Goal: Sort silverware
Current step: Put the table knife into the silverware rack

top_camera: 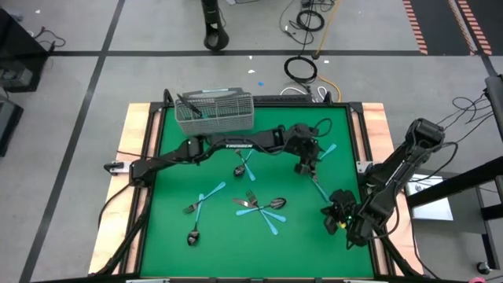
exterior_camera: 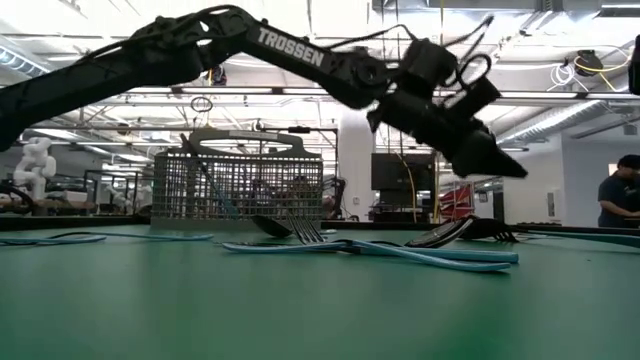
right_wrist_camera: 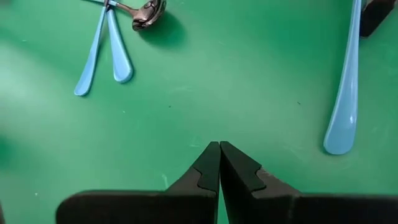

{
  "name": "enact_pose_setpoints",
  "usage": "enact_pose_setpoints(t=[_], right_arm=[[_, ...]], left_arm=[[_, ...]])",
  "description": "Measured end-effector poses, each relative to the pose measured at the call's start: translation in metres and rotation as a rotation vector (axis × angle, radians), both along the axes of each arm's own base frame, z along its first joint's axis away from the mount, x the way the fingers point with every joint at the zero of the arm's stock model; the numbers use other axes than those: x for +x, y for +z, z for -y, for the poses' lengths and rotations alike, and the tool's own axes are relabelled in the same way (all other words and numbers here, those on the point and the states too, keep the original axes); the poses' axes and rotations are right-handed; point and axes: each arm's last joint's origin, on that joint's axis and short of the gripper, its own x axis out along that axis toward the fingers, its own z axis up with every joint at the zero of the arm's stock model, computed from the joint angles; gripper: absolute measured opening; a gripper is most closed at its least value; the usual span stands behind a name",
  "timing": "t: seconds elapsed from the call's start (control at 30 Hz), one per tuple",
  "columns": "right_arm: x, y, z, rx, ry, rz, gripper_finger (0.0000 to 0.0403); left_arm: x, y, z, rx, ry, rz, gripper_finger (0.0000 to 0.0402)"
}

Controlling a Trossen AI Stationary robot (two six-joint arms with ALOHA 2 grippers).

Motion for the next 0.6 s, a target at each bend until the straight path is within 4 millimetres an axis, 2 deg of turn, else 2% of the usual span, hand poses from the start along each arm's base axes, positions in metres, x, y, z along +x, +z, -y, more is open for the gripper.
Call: enact_pose_setpoints(t=[0.13,0.2,0.3,0.43,0.5,0.6], right_arm=[[0.000,0.002,0.000,0.007,0.007,0.007,0.0000],[0.000,0.002,0.000,0.009,0.008,0.008,0.0000],[0.000,0.003,-0.001,0.007,0.025,0.010,0.0000],[0.000,0.002,-0.001,-0.005,0.052,-0.001,0.0000],[0.000,0.002,-0.002,0.003,0.057,-0.010,0.0000],[0.000,0.002,-0.002,0.007,0.058,-0.008,0.0000]], left_arm=[[0.003,-0.022,0.004,-0.149,0.056,-0.044,0.0166],[0.002,-0.025,-0.003,-0.314,0.185,-0.076,0.0166],[0.000,-0.014,-0.019,-0.522,0.344,-0.063,0.0166],[-0.005,0.006,-0.033,-0.572,0.520,-0.009,0.0166],[-0.008,0.007,-0.040,-0.607,0.606,-0.016,0.0166],[-0.012,0.003,-0.054,-0.752,0.669,-0.043,0.0166]])
